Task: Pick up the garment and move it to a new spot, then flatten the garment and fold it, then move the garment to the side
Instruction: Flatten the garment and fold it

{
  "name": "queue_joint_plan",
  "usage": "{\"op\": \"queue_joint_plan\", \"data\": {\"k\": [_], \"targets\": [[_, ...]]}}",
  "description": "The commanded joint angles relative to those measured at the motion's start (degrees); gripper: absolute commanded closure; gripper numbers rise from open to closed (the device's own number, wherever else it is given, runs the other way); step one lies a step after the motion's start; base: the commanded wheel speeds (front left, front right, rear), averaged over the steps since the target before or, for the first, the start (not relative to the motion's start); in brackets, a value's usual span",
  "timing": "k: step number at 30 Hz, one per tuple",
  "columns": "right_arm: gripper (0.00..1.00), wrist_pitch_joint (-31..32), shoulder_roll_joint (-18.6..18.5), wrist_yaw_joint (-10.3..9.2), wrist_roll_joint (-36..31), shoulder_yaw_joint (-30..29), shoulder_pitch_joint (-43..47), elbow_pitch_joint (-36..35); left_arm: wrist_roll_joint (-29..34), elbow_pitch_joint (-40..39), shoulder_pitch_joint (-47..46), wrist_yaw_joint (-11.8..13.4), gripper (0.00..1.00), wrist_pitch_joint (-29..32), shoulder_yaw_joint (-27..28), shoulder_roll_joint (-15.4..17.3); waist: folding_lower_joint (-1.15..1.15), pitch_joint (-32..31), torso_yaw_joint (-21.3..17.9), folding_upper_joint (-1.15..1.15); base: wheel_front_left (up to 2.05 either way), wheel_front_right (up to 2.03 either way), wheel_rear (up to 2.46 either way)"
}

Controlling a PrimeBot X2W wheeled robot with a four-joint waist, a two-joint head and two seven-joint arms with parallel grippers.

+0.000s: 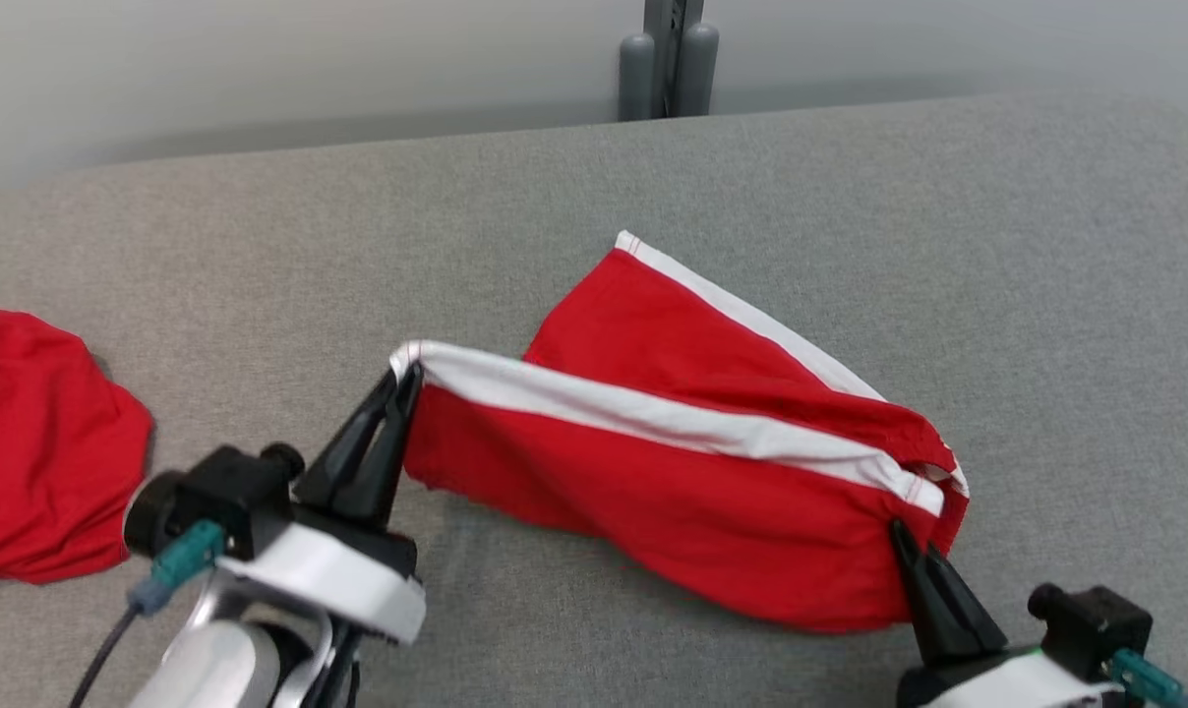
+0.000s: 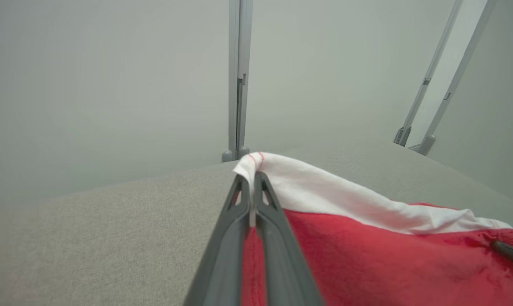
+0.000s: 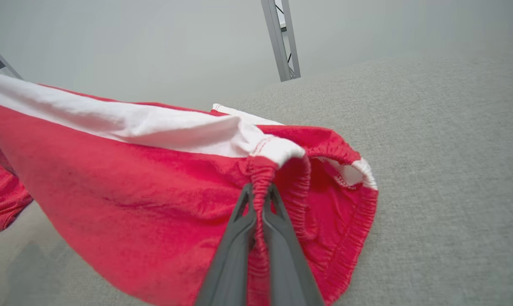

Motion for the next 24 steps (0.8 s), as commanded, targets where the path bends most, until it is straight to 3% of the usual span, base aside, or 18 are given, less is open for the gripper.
{"op": "queue_joint_plan", "data": {"k": [1,14,24], "targets": [[1.0,0.17,0.08,0.01,0.33,0.08,-1.2,0.23,-0.37,0.8,-1.59,-0.48,1.0,-0.12,0.24,-0.23,0.0,2.22,-1.15,0.0,0.0,0.0,0.0],[1.0,-3.16,2.36,0.01,2.55,-3.06,-16.79,9.76,0.15,28.47,-30.97,-10.55,1.0,-1.68,-2.62,-7.07,0.0,13.35,-5.33,0.0,0.0,0.0,0.0],[1.0,-4.81,2.41,-0.01,5.85,-3.0,-21.68,15.96,-0.3,50.53,-43.44,-14.21,1.0,-3.17,-6.0,-12.27,0.0,17.07,-7.56,0.0,0.0,0.0,0.0]]}}
